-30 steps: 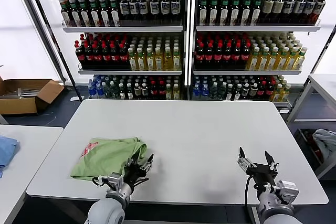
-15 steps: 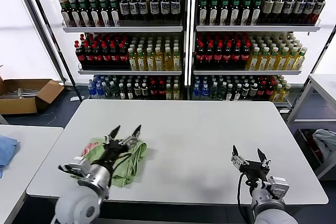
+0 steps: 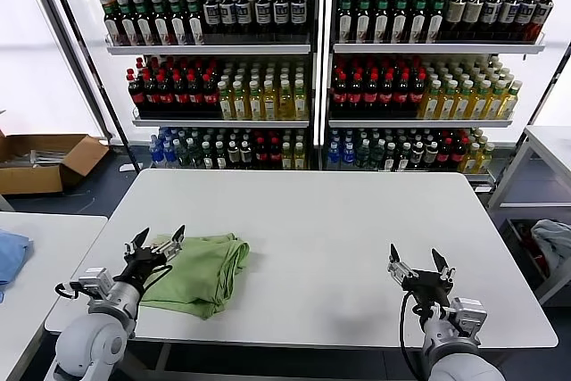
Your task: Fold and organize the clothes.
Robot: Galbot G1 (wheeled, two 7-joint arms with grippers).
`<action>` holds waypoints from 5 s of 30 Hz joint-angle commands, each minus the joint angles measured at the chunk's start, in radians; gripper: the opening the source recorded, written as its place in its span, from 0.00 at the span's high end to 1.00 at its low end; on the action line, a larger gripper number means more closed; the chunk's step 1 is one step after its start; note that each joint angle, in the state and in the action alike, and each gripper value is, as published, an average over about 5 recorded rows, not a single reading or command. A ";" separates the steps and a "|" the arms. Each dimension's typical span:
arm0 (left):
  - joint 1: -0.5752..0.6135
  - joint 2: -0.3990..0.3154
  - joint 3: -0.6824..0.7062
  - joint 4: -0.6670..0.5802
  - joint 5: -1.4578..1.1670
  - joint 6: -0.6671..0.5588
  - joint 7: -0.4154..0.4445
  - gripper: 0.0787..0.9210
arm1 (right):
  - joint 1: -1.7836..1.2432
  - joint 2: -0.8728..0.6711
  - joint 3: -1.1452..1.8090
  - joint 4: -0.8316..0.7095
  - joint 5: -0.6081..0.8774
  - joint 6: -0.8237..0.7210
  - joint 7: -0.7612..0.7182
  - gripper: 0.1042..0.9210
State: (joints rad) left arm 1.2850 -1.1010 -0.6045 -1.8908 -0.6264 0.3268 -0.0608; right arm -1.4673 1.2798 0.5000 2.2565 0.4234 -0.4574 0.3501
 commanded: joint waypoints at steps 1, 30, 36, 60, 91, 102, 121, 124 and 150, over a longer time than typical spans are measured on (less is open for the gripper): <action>0.007 0.034 -0.052 0.140 0.036 -0.006 0.045 0.12 | 0.003 0.003 -0.014 0.001 -0.004 0.001 0.000 0.12; -0.015 0.057 -0.021 0.257 0.018 0.019 0.126 0.12 | -0.006 0.014 -0.033 0.018 -0.032 -0.009 -0.003 0.12; -0.009 0.056 -0.015 0.255 0.012 0.024 0.136 0.17 | -0.003 0.019 -0.038 0.015 -0.036 -0.009 -0.003 0.12; 0.044 0.054 -0.110 0.191 0.006 -0.070 0.187 0.95 | 0.015 0.001 -0.032 0.015 -0.039 -0.015 0.000 0.12; -0.027 0.004 0.259 -0.235 -0.048 0.071 -0.055 0.95 | -0.045 0.033 0.026 0.009 -0.038 0.007 -0.002 0.12; -0.181 -0.383 0.720 0.030 0.149 0.123 -0.131 0.95 | -0.128 0.113 0.058 0.029 -0.120 0.009 -0.004 0.12; -0.337 -0.432 0.669 0.219 0.071 0.044 -0.061 0.95 | -0.098 0.131 0.001 0.005 -0.164 -0.007 0.002 0.12; -0.329 -0.432 0.678 0.209 0.049 0.023 -0.036 0.94 | -0.082 0.124 -0.008 -0.001 -0.163 -0.014 0.012 0.12; -0.170 -0.236 0.442 -0.010 0.249 0.002 -0.101 0.13 | 0.206 0.079 -0.157 -0.145 0.203 -0.108 0.122 0.12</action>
State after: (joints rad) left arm 1.0449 -1.4135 -0.0546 -1.8298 -0.4824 0.3310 -0.1475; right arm -1.3677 1.3651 0.3972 2.1509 0.5182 -0.5346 0.4419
